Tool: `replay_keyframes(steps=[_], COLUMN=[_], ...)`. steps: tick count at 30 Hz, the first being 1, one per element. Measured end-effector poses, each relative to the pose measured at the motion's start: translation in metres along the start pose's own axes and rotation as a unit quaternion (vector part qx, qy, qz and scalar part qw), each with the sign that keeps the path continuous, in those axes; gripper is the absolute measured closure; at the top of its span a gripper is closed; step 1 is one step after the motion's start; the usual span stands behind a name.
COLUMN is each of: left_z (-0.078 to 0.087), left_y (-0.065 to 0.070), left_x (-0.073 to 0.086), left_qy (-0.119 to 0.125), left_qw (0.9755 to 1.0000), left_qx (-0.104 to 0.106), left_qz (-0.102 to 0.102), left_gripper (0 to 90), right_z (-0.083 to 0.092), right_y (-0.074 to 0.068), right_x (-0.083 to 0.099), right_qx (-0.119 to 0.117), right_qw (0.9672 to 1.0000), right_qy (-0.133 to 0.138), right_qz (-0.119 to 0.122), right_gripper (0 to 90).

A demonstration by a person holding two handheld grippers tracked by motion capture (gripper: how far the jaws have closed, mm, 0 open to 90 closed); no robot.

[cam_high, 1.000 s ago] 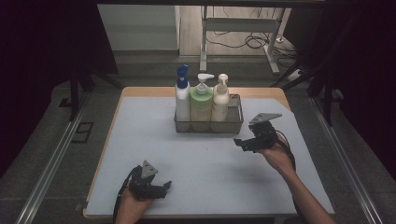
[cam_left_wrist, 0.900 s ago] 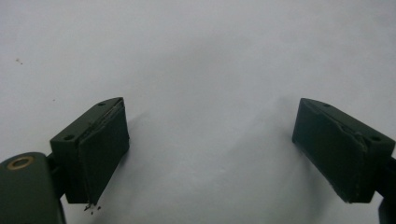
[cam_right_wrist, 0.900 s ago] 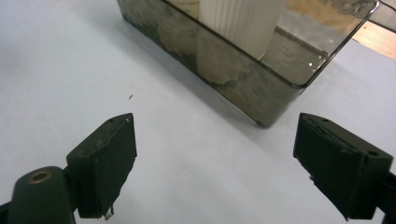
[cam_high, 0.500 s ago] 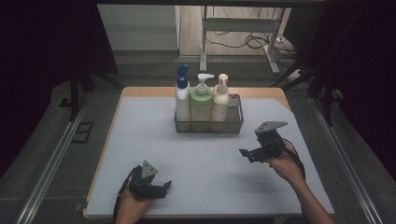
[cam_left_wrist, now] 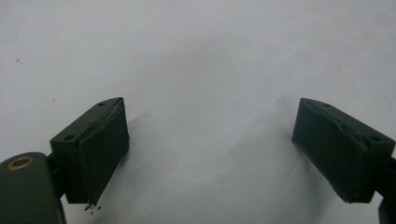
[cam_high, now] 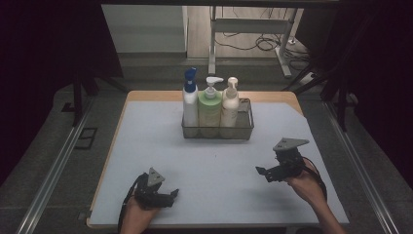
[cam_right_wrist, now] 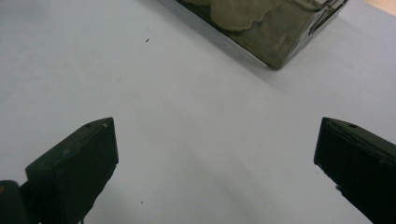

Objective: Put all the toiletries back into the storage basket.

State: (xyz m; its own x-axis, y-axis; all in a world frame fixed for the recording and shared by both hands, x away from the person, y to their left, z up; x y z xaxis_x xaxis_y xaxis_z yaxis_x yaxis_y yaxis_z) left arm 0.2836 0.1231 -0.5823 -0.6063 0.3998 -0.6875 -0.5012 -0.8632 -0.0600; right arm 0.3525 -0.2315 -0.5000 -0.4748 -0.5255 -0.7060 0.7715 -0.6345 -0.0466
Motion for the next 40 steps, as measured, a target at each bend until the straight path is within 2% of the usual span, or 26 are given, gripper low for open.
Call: replay_keyframes(steps=[6, 18, 22, 30, 32, 40], left_z=[0.000, 0.000, 0.000, 0.000, 0.000, 0.000], left_y=[0.000, 0.000, 0.000, 0.000, 0.000, 0.000], left_x=[0.000, 0.000, 0.000, 0.000, 0.000, 0.000], left_qy=[0.000, 0.000, 0.001, 0.001, 0.000, 0.000], left_qw=[1.0000, 1.0000, 1.0000, 1.0000, 1.0000, 1.0000], left_qx=[0.000, 0.000, -0.001, 0.000, 0.000, 0.000], left_qz=[0.001, 0.000, 0.000, 0.000, 0.000, 0.000], left_gripper=[10.7, 10.7, 10.8, 10.7, 10.8, 10.7], right_z=[-0.005, -0.019, -0.025, -0.037, -0.038, -0.038], right_y=[-0.001, -0.005, -0.006, -0.004, -0.005, -0.005], right_x=[0.018, 0.050, 0.060, 0.074, 0.075, 0.076], right_qx=[-0.010, -0.014, -0.019, -0.009, -0.004, -0.003], right_qw=[0.9999, 0.9996, 0.9989, 0.9992, 0.9995, 0.9995], right_qy=[-0.006, -0.007, -0.009, -0.013, -0.012, -0.009], right_qz=[-0.011, -0.025, -0.042, -0.037, -0.028, -0.029], right_gripper=[0.0, 0.0, 0.0, 0.0, 0.0, 0.0])
Point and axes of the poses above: each handheld gripper's, and its own axes: z roughly backward along the jaws, x roughly out of its underside, y roughly to its right, the point moved 8 cm from there along -z, roughly forward along the jaws, and after that the axes turned 7 degrees about -x, right-handed, at the moved point
